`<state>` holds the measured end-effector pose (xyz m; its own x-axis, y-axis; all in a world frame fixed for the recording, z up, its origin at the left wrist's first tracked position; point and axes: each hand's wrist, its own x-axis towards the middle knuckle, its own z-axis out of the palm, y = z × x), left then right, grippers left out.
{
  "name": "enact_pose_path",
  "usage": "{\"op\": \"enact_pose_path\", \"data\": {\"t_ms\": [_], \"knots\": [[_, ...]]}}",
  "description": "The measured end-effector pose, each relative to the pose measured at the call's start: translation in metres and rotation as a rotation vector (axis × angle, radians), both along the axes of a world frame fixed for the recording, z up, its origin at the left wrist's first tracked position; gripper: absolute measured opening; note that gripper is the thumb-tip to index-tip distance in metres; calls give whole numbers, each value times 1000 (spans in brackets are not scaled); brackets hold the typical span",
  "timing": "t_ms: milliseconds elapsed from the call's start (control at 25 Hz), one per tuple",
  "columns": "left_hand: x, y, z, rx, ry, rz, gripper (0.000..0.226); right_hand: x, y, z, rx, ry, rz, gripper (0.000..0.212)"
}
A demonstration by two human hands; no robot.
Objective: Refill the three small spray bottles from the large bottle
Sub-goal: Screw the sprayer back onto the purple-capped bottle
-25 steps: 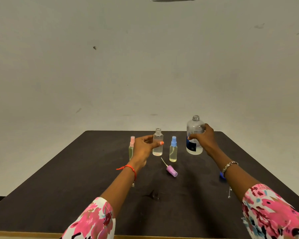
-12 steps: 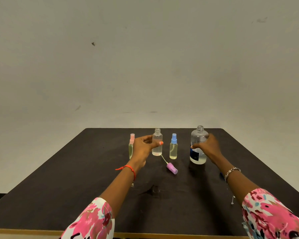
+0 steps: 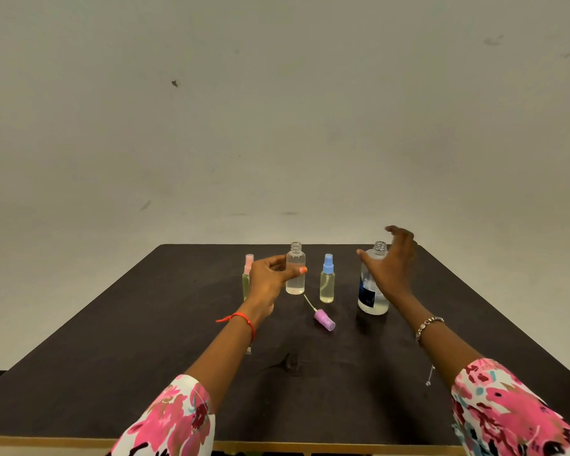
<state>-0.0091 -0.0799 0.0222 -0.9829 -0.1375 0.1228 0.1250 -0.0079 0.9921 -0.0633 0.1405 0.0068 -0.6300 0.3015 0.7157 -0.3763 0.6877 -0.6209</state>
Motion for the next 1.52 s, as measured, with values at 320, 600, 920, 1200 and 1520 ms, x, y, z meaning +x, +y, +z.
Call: {"op": "enact_pose_path", "data": {"t_ms": [320,600,920,1200,1520], "knots": [[1,2,7,13,34,-4,46,16,-54,-28,632,-911,538,41],[5,2,9,-5,32,0,46,16,-54,17,165,-563,466,18],[6,6,12,-16,23,-10,47,28,-49,134,-184,-111,443,18],[11,10,18,-60,14,7,47,21,-67,138,156,-169,426,21],[9,10,22,-69,1,23,46,23,-88,126,489,-475,561,21]]}}
